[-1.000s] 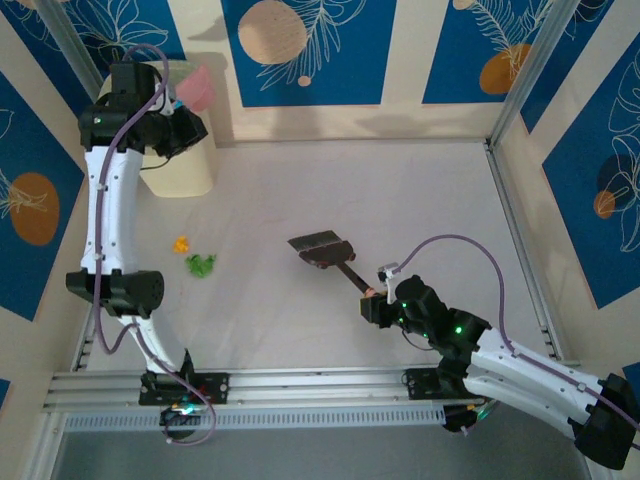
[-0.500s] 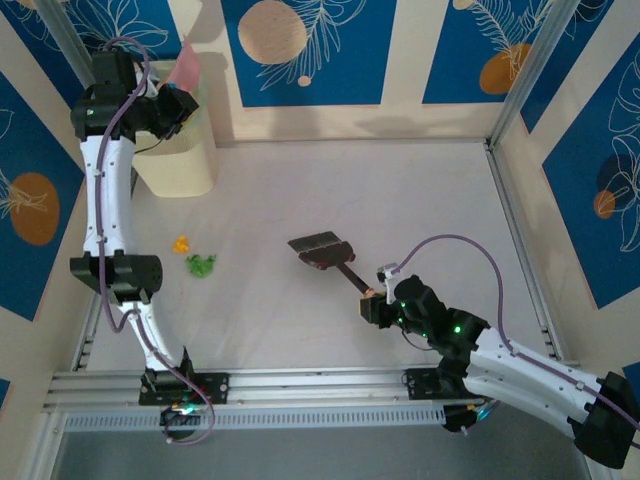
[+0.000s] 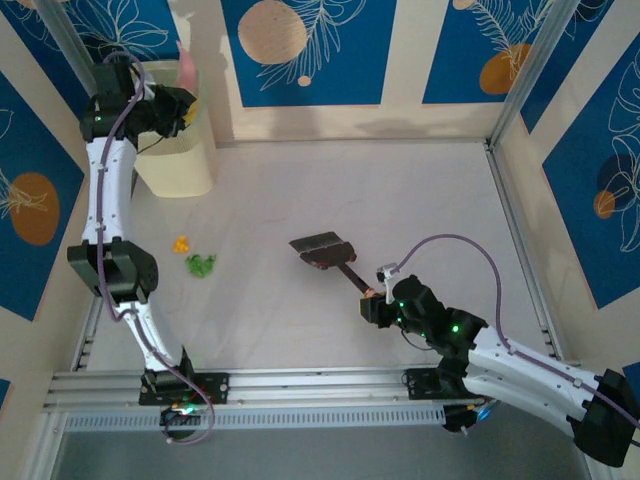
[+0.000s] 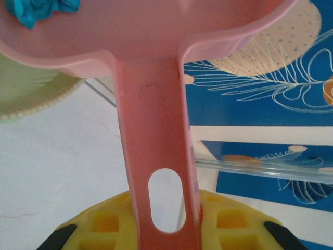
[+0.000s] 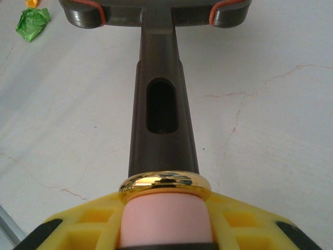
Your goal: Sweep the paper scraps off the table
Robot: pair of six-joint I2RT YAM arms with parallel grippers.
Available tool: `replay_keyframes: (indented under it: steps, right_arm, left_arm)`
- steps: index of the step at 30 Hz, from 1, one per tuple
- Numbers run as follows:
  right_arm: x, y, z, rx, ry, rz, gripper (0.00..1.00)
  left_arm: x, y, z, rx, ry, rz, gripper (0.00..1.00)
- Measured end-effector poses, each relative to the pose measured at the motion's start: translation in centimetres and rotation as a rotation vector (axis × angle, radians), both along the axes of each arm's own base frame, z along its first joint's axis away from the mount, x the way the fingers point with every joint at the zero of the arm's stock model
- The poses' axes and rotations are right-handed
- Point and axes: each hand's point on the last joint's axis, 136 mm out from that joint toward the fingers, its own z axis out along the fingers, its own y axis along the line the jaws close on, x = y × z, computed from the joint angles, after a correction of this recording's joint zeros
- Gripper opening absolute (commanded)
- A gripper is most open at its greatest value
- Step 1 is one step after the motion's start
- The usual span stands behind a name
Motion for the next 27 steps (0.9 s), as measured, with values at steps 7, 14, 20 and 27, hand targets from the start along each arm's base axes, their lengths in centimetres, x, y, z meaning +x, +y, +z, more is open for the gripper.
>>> replay_keyframes:
  steps: [7,14,20,27]
  right_arm:
    - [0.0,0.0,0.0,0.001,-0.001,0.000,0.00]
    - [0.0,0.0,-0.2,-0.006,0.005,0.000,0.00]
    - [0.1,0.0,-0.2,-0.008,0.004,-0.002,0.00]
    - [0.1,0.0,-0.2,-0.009,0.003,-0.003,0.00]
  left_arm:
    - [1.3,1.0,-0.2,-0.132,-0.017,0.030,0.00]
    - [1.2,1.7,2.0,-0.235,-0.097,0.041,0.00]
    - [1.4,2.2,2.6,-0.333,-0.135,0.056,0.00]
    - [1.9,2.7,3.1,-0.422,-0.171,0.067,0.00]
